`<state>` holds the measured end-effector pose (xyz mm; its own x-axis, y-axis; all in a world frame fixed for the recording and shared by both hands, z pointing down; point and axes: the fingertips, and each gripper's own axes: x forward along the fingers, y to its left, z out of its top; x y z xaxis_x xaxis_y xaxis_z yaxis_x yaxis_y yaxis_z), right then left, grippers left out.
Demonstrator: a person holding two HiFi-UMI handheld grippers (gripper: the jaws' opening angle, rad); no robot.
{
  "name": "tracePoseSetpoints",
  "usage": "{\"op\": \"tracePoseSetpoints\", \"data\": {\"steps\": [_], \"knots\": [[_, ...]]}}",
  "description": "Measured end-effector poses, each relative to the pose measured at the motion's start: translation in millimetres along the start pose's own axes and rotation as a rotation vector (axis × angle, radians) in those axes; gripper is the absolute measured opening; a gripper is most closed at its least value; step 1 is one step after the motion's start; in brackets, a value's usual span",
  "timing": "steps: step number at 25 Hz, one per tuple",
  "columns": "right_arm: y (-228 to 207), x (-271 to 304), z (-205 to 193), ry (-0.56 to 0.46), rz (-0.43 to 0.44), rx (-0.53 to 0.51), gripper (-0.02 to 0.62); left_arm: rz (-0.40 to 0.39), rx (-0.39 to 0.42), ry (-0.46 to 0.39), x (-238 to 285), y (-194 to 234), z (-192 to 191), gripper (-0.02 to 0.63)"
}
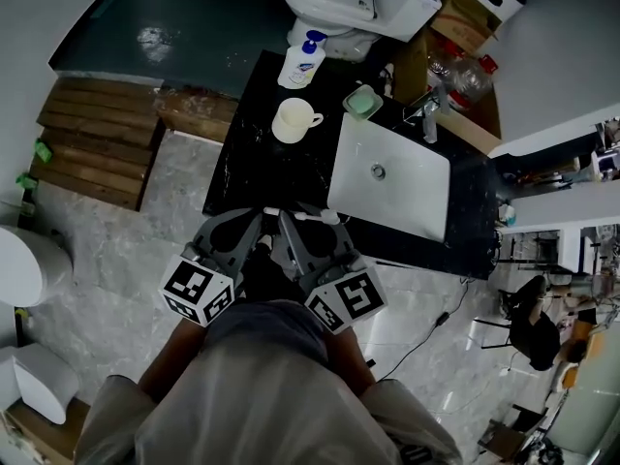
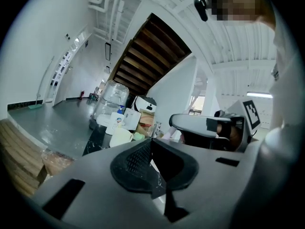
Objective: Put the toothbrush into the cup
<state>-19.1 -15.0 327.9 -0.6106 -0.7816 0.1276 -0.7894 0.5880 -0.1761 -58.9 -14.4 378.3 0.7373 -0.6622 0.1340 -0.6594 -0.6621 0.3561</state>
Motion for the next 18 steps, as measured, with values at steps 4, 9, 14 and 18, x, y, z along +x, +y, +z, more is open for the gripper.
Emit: {"op": "tracePoseSetpoints", "data": {"steps": [4, 9, 14, 18], "knots": [[-30.5, 17.0, 6.9, 0.002, 0.003, 0.007, 0.058, -0.002, 0.003, 0.005, 31.1, 10.7, 11.2, 0.009], [-64.9, 40.7, 14.2, 0.001, 0.013, 0.02, 0.058, -0.005, 0.006, 0.025, 69.0, 26.2, 21.0, 0.011], [-99.0, 59.9, 19.8, -0.009, 0.021, 0.028, 0.058, -0.006, 0.018, 0.032, 105.0, 38.6, 29.7, 0.009], [-119.1, 71.8, 20.9, -0.014, 0.034, 0.041, 0.058, 0.004, 0.04, 0.027, 126.3, 45.9, 36.7, 0.009]]}}
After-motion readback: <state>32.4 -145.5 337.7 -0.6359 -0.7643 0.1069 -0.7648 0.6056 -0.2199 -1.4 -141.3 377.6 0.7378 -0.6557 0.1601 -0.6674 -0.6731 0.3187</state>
